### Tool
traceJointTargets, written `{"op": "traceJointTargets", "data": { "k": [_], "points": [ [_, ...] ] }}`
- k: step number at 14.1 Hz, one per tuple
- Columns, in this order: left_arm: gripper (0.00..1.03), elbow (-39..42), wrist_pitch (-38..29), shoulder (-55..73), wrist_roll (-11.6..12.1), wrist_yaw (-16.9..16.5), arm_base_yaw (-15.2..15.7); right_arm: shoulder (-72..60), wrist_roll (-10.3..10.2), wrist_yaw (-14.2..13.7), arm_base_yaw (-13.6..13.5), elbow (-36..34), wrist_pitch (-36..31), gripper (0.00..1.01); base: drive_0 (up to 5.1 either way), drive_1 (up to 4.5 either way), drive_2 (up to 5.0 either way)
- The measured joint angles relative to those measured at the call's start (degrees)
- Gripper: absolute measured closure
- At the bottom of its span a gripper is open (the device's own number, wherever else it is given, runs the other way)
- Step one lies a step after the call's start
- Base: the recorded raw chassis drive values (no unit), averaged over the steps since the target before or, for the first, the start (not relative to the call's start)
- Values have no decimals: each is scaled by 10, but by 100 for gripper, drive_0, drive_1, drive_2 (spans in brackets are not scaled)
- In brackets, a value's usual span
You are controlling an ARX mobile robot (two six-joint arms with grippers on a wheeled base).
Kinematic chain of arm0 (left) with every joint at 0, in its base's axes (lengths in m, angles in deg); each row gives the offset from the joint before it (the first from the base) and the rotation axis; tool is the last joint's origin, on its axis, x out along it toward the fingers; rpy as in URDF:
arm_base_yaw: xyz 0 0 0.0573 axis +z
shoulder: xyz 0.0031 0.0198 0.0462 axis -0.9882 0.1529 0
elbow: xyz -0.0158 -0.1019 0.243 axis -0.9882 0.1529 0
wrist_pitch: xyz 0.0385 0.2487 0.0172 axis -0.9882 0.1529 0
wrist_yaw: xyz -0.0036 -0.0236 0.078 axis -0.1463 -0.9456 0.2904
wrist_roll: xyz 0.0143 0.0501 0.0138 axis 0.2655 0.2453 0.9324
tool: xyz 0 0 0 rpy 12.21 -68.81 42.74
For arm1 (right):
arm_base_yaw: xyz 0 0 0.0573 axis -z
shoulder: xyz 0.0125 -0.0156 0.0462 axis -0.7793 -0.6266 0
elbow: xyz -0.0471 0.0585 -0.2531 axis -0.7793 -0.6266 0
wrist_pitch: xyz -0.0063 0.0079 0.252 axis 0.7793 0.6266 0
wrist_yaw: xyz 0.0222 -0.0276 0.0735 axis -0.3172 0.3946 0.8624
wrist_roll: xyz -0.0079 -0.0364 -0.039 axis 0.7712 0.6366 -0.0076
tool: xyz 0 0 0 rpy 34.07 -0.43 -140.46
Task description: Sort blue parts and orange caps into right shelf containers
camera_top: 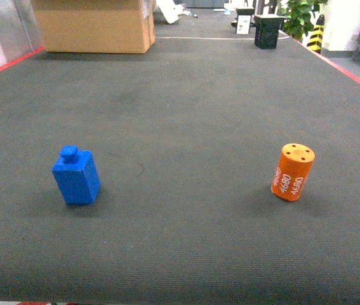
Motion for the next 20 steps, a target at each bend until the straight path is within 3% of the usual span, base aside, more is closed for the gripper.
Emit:
{"op": "traceJointTargets", "data": {
  "k": [11, 12, 13, 14, 16, 18, 20],
  "points": [
    [5, 0, 0, 0, 0, 0, 0, 0, 0, 0, 0, 0, 0, 3, 0, 0, 0],
    [5, -13, 5, 54, 5, 117, -53, -45, 3, -87, -37, 13, 21, 3, 0, 0, 0],
    [5, -39, -70, 162, 7, 194, -91, -144, 5, -151, -76, 31, -46, 3, 0, 0, 0],
    [5, -79, -194, 298, 12, 221, -94, -281, 5, -177, -95, 71, -177, 3, 0, 0, 0],
    [5, -146, -330, 478, 6, 176, -97, -455, -14, -155, -100, 124, -323, 3, 0, 0, 0],
    [5, -209, -393, 618, -8, 143, -107, -605, -35, -136, -113, 177, -421, 3, 0, 0, 0],
    [5, -262, -414, 736, -22, 128, -119, -736, -54, -132, -135, 232, -477, 3, 0, 0, 0]
  ]
}}
